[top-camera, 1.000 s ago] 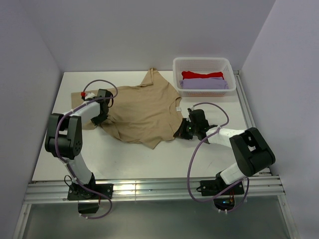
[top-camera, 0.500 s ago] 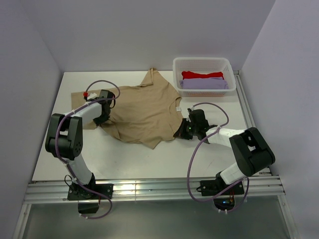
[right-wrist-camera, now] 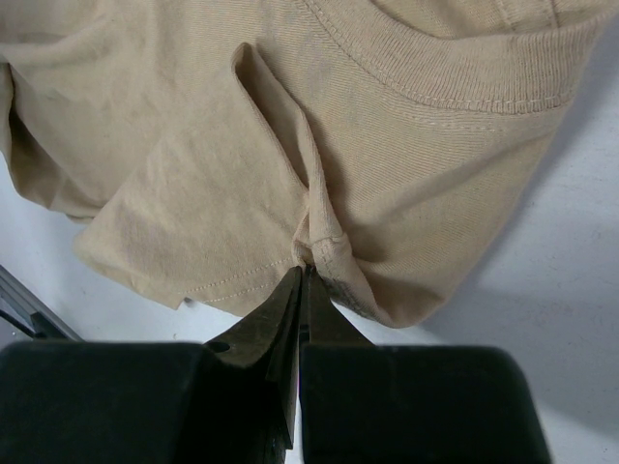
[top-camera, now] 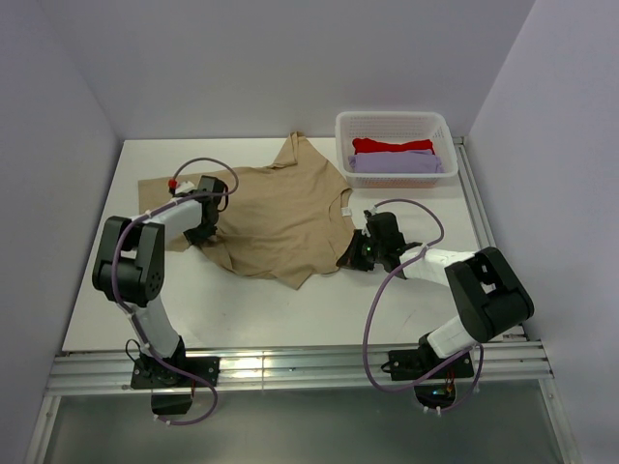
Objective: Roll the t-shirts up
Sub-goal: Flatten the tshirt
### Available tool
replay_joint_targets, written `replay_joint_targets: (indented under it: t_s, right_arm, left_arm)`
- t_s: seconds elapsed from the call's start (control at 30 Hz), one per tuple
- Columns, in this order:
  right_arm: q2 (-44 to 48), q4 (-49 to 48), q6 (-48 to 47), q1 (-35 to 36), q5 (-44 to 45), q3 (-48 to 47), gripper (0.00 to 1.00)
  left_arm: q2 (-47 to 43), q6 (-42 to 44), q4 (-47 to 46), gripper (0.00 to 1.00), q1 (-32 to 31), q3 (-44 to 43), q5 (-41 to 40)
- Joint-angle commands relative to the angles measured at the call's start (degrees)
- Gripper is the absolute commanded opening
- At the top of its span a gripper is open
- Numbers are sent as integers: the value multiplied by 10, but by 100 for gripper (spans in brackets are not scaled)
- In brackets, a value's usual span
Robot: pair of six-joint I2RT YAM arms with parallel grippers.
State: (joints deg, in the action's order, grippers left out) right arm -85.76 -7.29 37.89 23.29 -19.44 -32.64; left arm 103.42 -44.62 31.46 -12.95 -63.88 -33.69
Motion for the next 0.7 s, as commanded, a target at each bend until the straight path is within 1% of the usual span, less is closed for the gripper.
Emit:
replay_joint_targets:
  t_s: [0.0,0.07,0.17,0.2,0.27,0.3,0.43,0.53,0.6,0.67]
  right_arm:
    - [-6,-13,-7,4,-2,-15,0]
    - [-5,-13,-8,4,-2,-15,0]
    - [-4,-12,-8,4,-2,-15,0]
    - [-4,-11,-9,4,-2,-15,0]
    - [-5,-11,-9,4,-1,-15,0]
    - [-4,-11,-9,4,-1,-15,0]
    - [-5,-11,-8,4,-1,-15,0]
    - [-5,-12,-8,4,-2,-15,0]
    - [-3,-11,-9,4,-2,-15,0]
    - [1,-10,-8,4,0,-13,0]
  left_arm:
    - [18,8,-11,35,-2,-18,-1]
    - [27,10,-12,34,-1,-26,-5]
    - [45,13,-4,24,2,-40,-15]
    - [49,13,-1,16,6,-44,-16]
    - [55,12,10,7,10,-53,-23]
    - [54,11,13,1,10,-54,-25]
    - [28,2,33,0,9,-50,-20]
    - [7,-20,91,0,6,-59,-27]
    - [0,-41,162,0,3,-63,-40]
    - [-4,-68,196,0,1,-55,-42]
